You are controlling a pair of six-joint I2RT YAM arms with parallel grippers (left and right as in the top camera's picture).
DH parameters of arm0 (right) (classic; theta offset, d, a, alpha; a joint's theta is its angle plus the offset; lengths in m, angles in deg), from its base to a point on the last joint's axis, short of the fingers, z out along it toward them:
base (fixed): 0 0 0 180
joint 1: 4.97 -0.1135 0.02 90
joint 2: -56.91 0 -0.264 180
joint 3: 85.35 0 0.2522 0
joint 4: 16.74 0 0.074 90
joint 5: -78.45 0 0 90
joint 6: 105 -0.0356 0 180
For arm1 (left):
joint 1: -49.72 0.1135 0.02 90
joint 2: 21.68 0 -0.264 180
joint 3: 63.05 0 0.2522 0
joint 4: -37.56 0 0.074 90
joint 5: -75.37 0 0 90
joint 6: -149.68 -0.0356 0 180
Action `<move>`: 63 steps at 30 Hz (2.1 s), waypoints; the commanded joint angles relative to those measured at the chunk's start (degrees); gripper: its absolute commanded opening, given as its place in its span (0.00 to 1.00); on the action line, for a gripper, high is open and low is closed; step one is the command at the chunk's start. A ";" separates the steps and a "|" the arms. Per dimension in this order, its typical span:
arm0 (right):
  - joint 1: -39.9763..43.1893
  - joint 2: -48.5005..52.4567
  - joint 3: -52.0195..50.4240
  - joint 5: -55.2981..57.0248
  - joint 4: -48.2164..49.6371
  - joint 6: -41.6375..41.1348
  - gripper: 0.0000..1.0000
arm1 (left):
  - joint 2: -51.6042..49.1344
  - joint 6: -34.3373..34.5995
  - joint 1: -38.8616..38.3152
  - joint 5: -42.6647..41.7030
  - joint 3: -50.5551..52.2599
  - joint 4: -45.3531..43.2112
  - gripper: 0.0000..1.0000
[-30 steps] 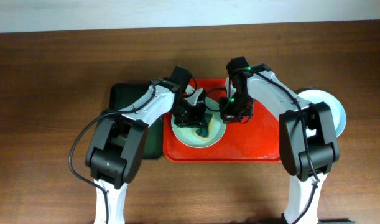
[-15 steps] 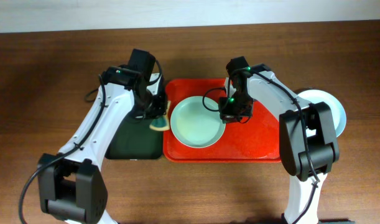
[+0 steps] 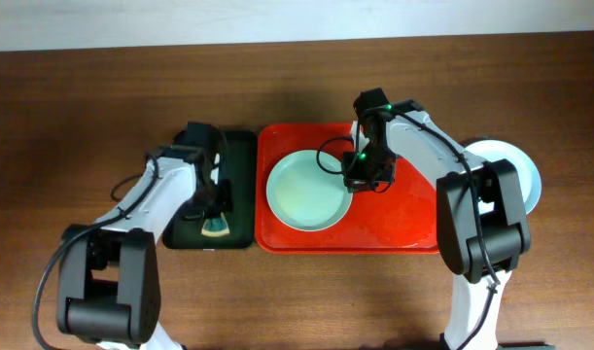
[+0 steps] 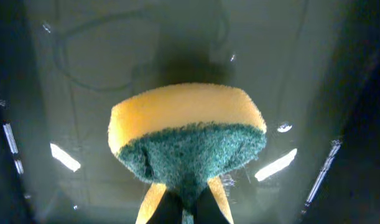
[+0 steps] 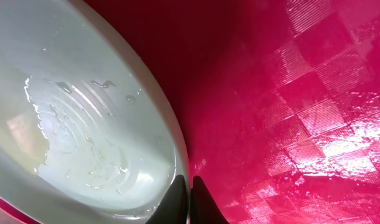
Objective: Clean dirty plates on tray and stack at the side
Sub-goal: 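Return the sponge to the black tray and raise left gripper, then lift the plate off the red tray with right gripper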
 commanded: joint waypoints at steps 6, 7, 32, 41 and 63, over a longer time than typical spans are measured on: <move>-0.63 0.68 -0.20 -0.48 0.02 -0.04 0.31 | -0.26 -0.90 0.17 -2.40 -3.98 2.58 0.46; -0.63 0.68 -0.20 -0.48 0.02 -0.02 0.33 | -0.04 -0.90 0.17 -2.40 -5.42 3.76 0.47; 0.07 0.63 -0.92 -3.91 1.70 -0.48 0.04 | 11.28 0.00 12.94 -2.21 -27.93 14.60 0.99; 0.79 -1.14 14.95 -5.60 -11.63 -0.52 0.04 | 11.28 0.00 12.94 -2.21 -27.93 14.60 0.99; -20.68 -2.23 20.94 31.85 9.05 -11.50 0.04 | 11.28 0.00 12.94 -2.21 -27.93 14.60 0.99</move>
